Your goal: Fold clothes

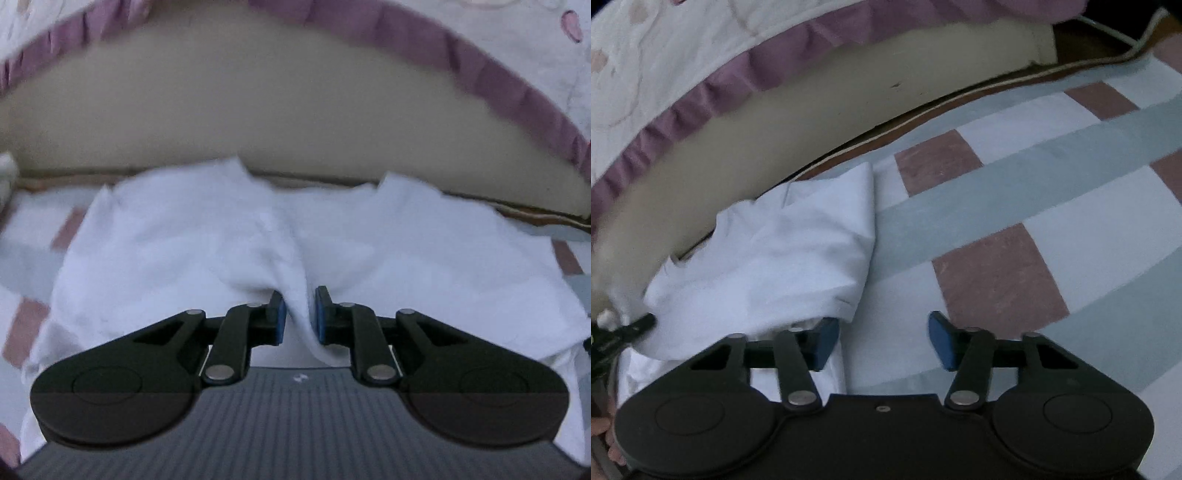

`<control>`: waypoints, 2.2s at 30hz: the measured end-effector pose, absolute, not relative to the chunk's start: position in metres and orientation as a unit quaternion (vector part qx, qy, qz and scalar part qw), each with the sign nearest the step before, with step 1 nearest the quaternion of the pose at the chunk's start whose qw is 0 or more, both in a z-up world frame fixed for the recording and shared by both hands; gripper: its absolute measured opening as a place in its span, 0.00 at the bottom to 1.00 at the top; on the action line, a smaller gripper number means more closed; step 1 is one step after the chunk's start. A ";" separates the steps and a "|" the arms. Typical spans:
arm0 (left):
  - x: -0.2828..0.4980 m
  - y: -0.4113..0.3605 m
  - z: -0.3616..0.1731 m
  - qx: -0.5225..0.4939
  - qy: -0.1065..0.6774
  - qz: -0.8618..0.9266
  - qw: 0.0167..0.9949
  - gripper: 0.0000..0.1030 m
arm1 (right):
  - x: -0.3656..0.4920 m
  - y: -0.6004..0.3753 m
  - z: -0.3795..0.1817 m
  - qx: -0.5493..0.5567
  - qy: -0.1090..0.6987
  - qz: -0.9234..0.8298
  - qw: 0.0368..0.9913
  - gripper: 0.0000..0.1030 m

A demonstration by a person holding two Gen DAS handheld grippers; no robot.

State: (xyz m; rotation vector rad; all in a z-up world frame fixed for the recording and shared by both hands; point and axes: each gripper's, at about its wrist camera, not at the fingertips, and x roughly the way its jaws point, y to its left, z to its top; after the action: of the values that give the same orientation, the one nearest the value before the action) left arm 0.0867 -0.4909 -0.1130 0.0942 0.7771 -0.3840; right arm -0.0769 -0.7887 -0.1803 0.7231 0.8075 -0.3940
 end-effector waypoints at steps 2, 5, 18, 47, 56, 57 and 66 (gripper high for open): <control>0.085 -0.485 -0.116 0.047 0.382 -0.189 0.903 0.19 | -0.077 -0.787 -0.177 0.344 0.388 -0.181 0.835 0.48; 0.085 -0.486 -0.113 0.068 0.373 -0.174 0.909 0.43 | -0.075 -0.780 -0.170 0.339 0.387 -0.156 0.843 0.49; 0.077 -0.473 -0.092 0.054 0.303 -0.138 0.941 0.05 | -0.057 -0.763 -0.160 0.254 0.366 -0.154 0.882 0.09; 0.120 -0.442 -0.113 0.058 0.397 -0.095 0.911 0.18 | -0.019 -0.687 -0.167 0.145 0.411 -0.042 0.899 0.43; 0.101 -0.413 -0.101 0.076 0.379 -0.016 0.922 0.50 | -0.049 -0.743 -0.160 0.267 0.402 -0.137 0.865 0.41; 0.100 -0.409 -0.100 0.076 0.381 -0.009 0.922 0.58 | -0.050 -0.744 -0.156 0.278 0.388 -0.127 0.869 0.41; 0.116 -0.384 -0.121 0.006 0.444 -0.026 0.896 0.65 | -0.020 -0.699 -0.163 0.115 0.436 -0.107 0.886 0.40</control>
State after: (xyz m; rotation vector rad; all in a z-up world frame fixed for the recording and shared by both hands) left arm 0.1164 -0.3836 -0.1208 0.0128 0.9205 -0.0535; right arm -0.0196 -0.6988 -0.1635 0.2391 0.9072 -0.2230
